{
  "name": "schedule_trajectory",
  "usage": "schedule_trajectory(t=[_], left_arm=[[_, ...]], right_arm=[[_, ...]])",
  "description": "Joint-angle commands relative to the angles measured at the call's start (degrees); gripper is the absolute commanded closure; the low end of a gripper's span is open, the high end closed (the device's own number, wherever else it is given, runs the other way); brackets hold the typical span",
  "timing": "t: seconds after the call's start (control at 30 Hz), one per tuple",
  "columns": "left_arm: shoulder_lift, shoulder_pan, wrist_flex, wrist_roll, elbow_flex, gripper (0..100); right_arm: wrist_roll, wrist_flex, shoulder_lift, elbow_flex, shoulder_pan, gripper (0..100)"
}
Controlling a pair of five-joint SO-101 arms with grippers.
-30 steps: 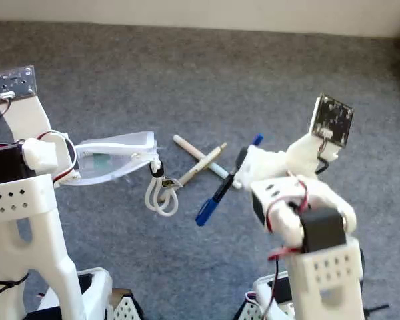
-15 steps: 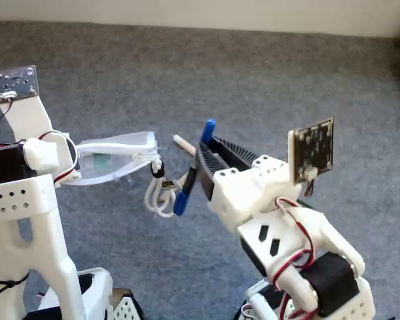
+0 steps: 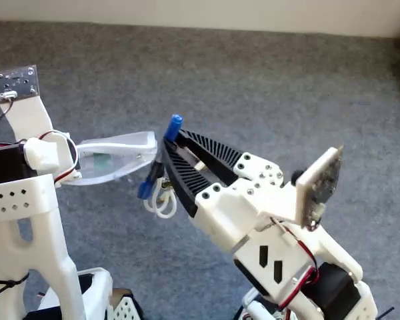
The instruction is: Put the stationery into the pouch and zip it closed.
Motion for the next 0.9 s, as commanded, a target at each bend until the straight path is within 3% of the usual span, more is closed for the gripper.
schedule_trajectory(t=[0.0,0.4,0.6,0.87], left_arm=[[0.4,1.1,-1.23,0.53,0.22,99],[0.4,2.24,-1.23,0.53,0.4,99],[0.4,2.24,-1.23,0.53,0.4,99],[0.4,2.24,-1.23,0.53,0.48,99]], right_arm=[[0.79,-5.49,-0.13,-0.31,-1.71,99.3],[1.23,-29.85,-0.48,16.22,-1.89,99.3],[12.4,-42.24,-0.22,24.31,-1.98,99.3],[16.18,-48.13,-0.13,33.36,-1.98,99.3]])
